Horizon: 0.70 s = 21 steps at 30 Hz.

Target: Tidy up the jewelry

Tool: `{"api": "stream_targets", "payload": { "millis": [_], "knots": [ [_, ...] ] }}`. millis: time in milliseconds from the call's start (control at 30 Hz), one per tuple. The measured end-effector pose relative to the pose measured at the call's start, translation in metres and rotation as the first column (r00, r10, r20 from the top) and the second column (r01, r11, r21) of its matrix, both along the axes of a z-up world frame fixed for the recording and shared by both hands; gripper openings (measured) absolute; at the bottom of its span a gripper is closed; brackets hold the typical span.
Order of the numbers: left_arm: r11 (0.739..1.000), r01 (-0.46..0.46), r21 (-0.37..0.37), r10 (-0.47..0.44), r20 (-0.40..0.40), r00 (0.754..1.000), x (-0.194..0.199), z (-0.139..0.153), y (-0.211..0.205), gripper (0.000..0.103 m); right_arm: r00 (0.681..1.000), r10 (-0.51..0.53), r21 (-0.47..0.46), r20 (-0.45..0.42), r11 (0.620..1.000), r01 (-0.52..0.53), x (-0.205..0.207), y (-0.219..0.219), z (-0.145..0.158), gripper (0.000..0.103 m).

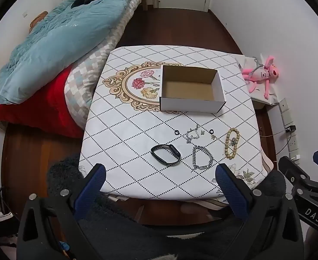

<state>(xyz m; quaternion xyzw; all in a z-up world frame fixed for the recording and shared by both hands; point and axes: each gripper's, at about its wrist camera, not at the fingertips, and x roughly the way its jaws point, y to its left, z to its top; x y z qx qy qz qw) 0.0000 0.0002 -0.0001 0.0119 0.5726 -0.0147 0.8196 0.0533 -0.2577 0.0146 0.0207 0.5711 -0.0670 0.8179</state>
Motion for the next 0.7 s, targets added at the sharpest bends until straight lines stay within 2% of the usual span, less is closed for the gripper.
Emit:
{"api": "stream_targets", "payload": {
  "millis": [300,700],
  "knots": [
    [1.000,0.006,0.011,-0.006,0.006,1.000,0.004,0.000,-0.009,0.103,1.000,0.004,-0.008,0.011,1.000,-0.004,0.000,0.003,0.005,0.103],
    [1.000,0.002,-0.015,-0.002,0.028,1.000,-0.002,0.016,0.001,0.103,1.000,0.001,-0.001,0.026,1.000,-0.001,-0.004,-0.001,0.017,0.103]
  ]
}}
